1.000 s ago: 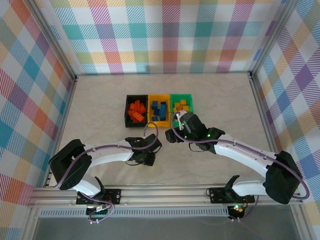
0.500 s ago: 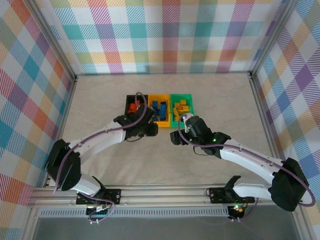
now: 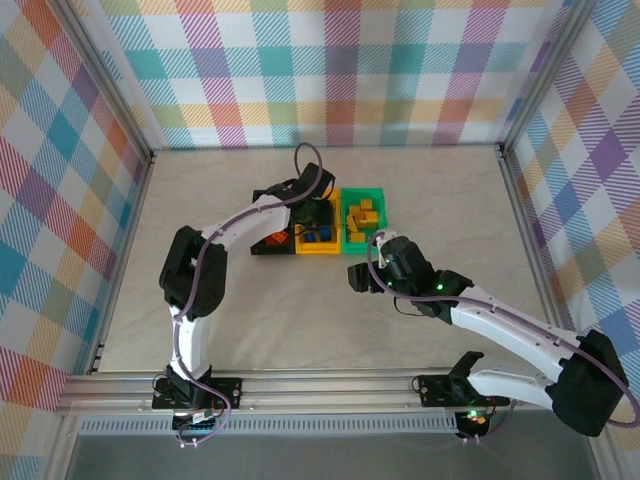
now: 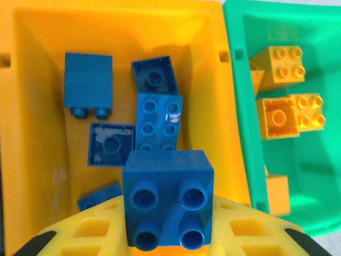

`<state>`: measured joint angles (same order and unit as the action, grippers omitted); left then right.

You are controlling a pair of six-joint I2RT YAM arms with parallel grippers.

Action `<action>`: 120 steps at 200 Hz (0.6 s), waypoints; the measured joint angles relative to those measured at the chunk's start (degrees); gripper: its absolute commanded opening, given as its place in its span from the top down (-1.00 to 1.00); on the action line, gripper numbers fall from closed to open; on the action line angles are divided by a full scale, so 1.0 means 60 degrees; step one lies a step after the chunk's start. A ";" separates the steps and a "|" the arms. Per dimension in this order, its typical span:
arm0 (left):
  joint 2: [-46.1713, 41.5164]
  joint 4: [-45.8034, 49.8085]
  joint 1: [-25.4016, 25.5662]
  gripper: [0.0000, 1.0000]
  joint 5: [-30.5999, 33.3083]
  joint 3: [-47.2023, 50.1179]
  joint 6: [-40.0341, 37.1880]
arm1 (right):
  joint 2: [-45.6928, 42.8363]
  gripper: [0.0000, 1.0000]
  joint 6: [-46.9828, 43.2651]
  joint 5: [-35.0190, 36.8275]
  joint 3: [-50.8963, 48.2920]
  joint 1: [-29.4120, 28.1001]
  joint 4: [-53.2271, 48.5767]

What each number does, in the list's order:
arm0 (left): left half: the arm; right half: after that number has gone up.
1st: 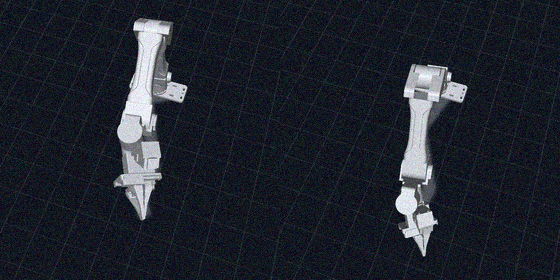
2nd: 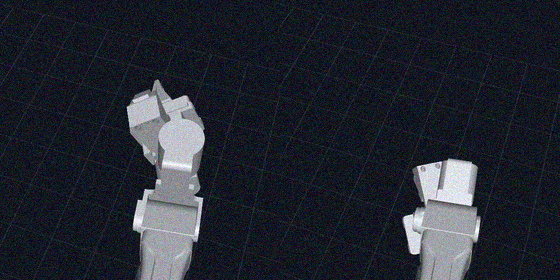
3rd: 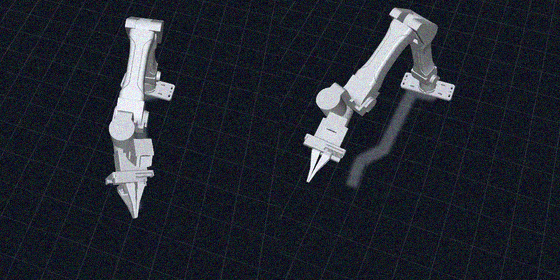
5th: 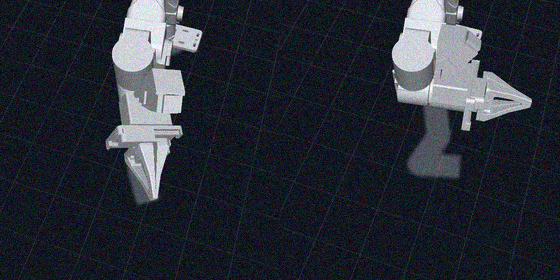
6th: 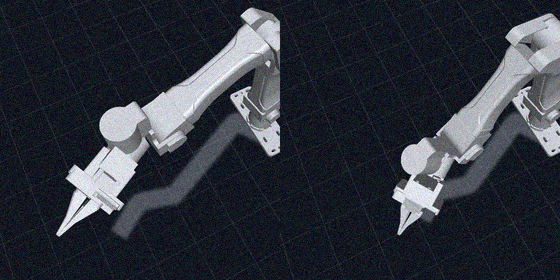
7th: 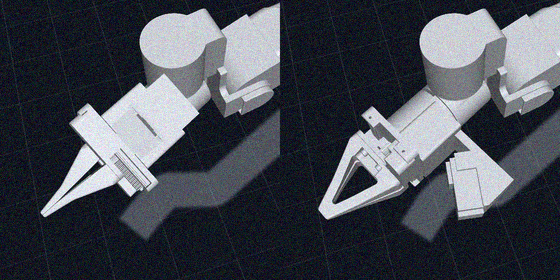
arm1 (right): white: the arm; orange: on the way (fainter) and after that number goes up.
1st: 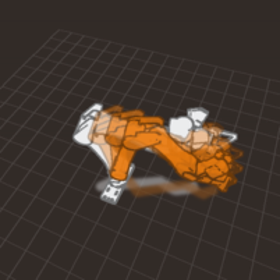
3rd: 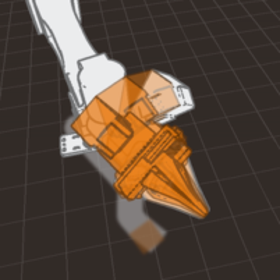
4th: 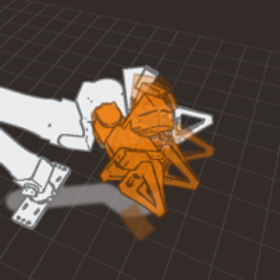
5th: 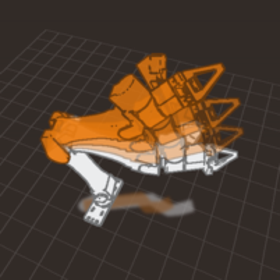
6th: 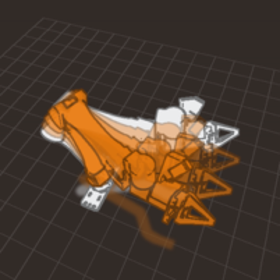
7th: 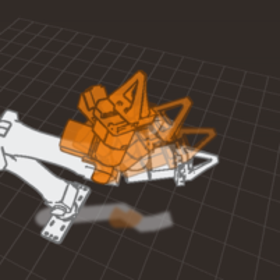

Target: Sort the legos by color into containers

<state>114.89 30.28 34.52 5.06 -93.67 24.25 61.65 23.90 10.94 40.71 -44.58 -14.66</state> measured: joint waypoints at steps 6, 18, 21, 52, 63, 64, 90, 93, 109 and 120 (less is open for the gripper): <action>0.0124 0.0033 -0.0022 0.23 0.0018 -0.0087 -0.0018 | -0.0044 -0.58 0.0015 0.0011 0.0000 0.0000 -0.0004; 0.0291 0.0135 -0.0058 0.12 0.0025 -0.0178 -0.0044 | -0.0124 -0.59 0.0025 0.0040 0.0000 0.0000 -0.0007; 0.0310 0.0149 -0.0069 0.09 0.0029 -0.0182 -0.0029 | -0.0138 -0.59 0.0029 0.0040 0.0000 0.0000 -0.0011; 0.0372 0.0175 -0.0091 -0.58 0.0004 -0.0182 -0.0087 | -0.0226 -0.66 0.0117 0.0080 0.0000 0.0058 -0.0069; 0.0368 0.0146 -0.0084 -0.71 0.0018 -0.0182 -0.0022 | -0.0226 -0.69 0.0127 0.0102 0.0000 0.0084 -0.0109; 0.0368 0.0149 -0.0080 -0.72 0.0011 -0.0182 -0.0033 | -0.0226 -0.70 0.0127 0.0106 0.0000 0.0084 -0.0109; 0.0193 0.0080 -0.0084 -1.00 -0.0036 -0.0018 0.0022 | -0.0310 -0.91 0.0142 0.0171 0.0000 0.0120 -0.0175; 0.0124 0.0080 -0.0084 -1.00 -0.0073 0.0044 0.0018 | -0.0335 -0.96 0.0164 0.0189 0.0000 0.0124 -0.0186; -0.0459 -0.0036 -0.0091 -1.00 -0.0109 0.0528 0.0036 | -0.0470 -0.99 0.0153 0.0295 0.0000 0.0124 -0.0222; -0.1089 -0.0117 -0.0091 -1.00 -0.0127 0.0943 0.0073 | -0.0576 -0.99 0.0157 0.0375 0.0000 0.0124 -0.0226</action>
<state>108.36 29.58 33.98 4.29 -88.01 24.69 58.19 24.84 13.19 40.71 -43.83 -16.01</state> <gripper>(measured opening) 0.998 0.995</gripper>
